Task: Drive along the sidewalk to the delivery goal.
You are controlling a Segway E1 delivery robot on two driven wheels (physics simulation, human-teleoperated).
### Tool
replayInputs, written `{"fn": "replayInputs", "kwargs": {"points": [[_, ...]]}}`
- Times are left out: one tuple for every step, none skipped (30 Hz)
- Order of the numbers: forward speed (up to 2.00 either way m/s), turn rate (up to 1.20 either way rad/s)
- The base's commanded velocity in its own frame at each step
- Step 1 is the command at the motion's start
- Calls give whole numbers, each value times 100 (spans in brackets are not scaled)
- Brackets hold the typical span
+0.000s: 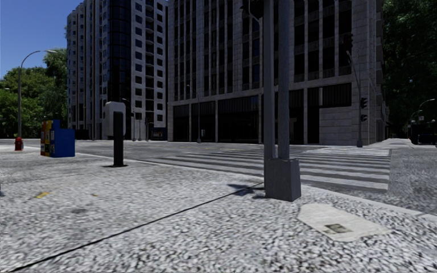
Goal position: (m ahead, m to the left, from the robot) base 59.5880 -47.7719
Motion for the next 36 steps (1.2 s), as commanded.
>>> {"fn": "replayInputs", "kwargs": {"points": [[164, 0], [164, 0], [164, 0], [164, 0], [165, 0], [165, 0], [165, 0], [165, 0], [165, 0], [165, 0], [165, 0], [164, 0], [163, 0], [163, 0], [163, 0], [163, 0], [163, 0], [163, 0], [163, 0], [163, 0], [163, 0], [163, 0], [163, 0], [163, 0], [163, 7], [163, 7], [163, 15], [163, 18], [163, 16], [163, 16], [163, 1], [163, 0], [163, 0], [163, 0], [163, 0], [163, 0]]}}
